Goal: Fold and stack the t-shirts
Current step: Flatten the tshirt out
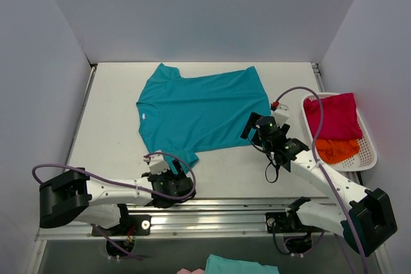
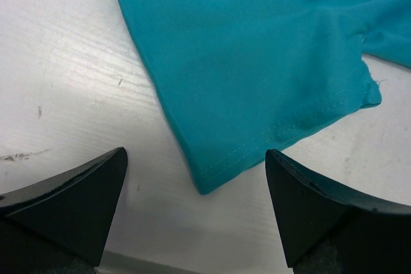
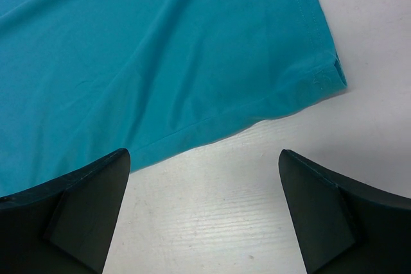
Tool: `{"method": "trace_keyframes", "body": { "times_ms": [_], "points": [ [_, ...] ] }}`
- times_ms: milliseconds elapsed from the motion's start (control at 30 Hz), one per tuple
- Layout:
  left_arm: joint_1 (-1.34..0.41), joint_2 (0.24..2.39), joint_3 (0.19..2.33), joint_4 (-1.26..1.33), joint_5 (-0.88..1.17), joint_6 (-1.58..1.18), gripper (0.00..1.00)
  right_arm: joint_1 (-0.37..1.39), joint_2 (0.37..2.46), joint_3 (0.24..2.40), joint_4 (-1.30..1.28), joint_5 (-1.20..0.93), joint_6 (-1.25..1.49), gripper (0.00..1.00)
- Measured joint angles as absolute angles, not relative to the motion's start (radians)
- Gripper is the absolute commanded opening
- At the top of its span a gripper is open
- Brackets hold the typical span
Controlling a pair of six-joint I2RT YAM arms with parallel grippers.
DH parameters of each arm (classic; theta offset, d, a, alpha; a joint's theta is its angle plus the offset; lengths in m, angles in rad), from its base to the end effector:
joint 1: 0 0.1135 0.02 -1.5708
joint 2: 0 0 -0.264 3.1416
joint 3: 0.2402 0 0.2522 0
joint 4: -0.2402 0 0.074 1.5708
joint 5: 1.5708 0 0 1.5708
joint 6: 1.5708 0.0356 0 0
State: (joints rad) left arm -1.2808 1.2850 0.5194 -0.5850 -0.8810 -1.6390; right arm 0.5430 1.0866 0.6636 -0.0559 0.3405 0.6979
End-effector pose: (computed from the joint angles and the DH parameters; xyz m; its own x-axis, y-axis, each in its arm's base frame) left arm 0.0792 -0.1693 0.1460 -0.5413 -0.4063 -0.7361 -0.3167 0.9095 -0.2692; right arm 0.2121 0.1141 0.2517 -0.4522 0.4346 -0.7789 0.0748 0.8887 0.4524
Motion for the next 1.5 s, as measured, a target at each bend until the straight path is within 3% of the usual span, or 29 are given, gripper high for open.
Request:
{"method": "trace_keyframes", "body": {
  "times_ms": [167,300,333,400,433,500,800,1067,1500],
  "points": [
    [-1.267,1.351,0.522,-0.499,-0.946,-1.629,0.83,0.543,1.092,0.664,-0.056,0.345,0.692,0.96],
    [-1.247,1.405,0.535,-0.424,-0.966,-1.607,0.53,0.543,1.101,0.664,-0.056,0.346,0.691,0.96],
    [-1.244,1.413,0.536,-0.408,-0.968,-1.604,0.39,0.543,1.102,0.664,-0.056,0.347,0.691,0.96],
    [-1.239,1.423,0.536,-0.381,-0.954,-1.596,0.25,0.543,1.103,0.664,-0.057,0.351,0.691,0.96],
    [-1.239,1.426,0.536,-0.369,-0.947,-1.594,0.12,0.543,1.103,0.664,-0.057,0.351,0.691,0.96],
    [-1.235,1.427,0.535,-0.347,-0.926,-1.591,0.04,0.543,1.103,0.664,-0.057,0.352,0.691,0.96],
    [-1.160,1.347,0.504,-0.362,-0.886,-1.556,0.02,0.535,1.079,0.631,-0.064,0.342,0.735,0.97],
    [-0.999,1.158,0.429,-0.346,-0.863,-1.403,0.02,0.411,1.145,0.508,-0.002,0.226,0.775,0.94],
    [-0.891,1.127,0.397,-0.275,-0.799,-1.250,0.02,0.406,1.256,0.491,0.088,0.205,0.819,0.93]
  ]
}}
